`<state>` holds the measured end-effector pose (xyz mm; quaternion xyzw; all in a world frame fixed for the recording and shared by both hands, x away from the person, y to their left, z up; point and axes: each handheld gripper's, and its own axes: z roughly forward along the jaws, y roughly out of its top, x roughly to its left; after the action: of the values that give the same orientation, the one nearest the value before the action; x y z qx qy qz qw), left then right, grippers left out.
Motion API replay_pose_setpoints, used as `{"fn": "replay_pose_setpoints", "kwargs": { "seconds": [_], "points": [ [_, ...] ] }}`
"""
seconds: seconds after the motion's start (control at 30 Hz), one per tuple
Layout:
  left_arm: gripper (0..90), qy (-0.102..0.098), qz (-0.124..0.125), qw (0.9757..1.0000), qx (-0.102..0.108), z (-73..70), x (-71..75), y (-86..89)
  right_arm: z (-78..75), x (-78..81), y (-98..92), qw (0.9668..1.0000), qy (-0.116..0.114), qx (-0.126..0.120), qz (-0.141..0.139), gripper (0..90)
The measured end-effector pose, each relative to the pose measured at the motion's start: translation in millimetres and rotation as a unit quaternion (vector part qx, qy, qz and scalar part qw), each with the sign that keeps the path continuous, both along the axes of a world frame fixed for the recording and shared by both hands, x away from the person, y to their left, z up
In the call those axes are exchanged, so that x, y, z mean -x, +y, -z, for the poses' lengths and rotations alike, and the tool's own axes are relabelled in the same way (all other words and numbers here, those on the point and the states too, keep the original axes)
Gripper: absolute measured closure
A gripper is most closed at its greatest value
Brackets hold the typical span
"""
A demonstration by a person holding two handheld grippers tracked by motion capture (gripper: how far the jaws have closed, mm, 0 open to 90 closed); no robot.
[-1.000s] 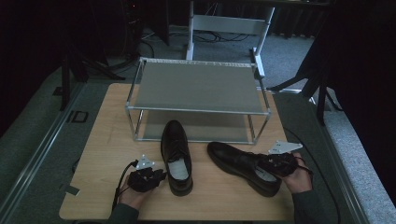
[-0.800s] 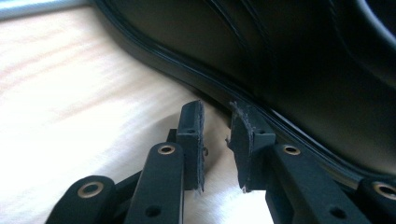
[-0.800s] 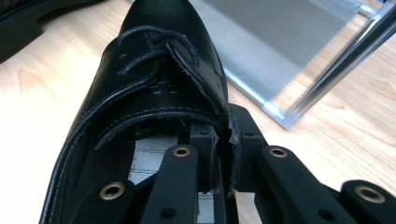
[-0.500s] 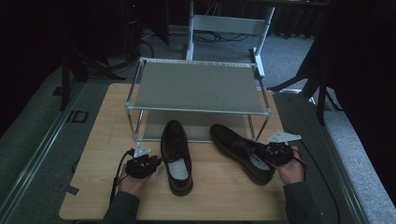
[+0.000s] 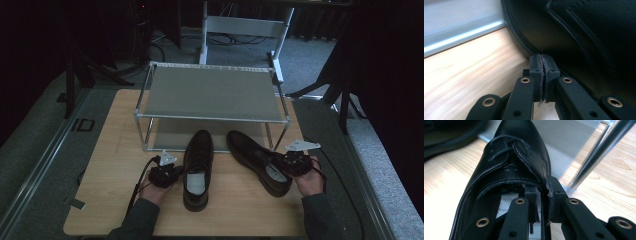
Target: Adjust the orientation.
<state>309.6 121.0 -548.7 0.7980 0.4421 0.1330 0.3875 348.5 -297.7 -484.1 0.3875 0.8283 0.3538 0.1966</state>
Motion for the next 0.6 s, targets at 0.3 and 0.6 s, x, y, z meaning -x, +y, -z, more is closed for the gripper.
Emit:
{"fn": "replay_pose_setpoints", "kwargs": {
  "seconds": [0.3,0.6],
  "points": [
    [87.5,0.000,0.017,0.9999,0.000,0.4,7.0,-23.6,-1.2,10.4,6.4,0.9995,0.000,0.011,-0.030,80.8],
    [88.0,0.013,0.041,0.9989,0.017,-0.5,19.7,-31.2,-1.5,19.9,3.7,0.9988,0.006,0.012,-0.046,80.8]
  ]
}}
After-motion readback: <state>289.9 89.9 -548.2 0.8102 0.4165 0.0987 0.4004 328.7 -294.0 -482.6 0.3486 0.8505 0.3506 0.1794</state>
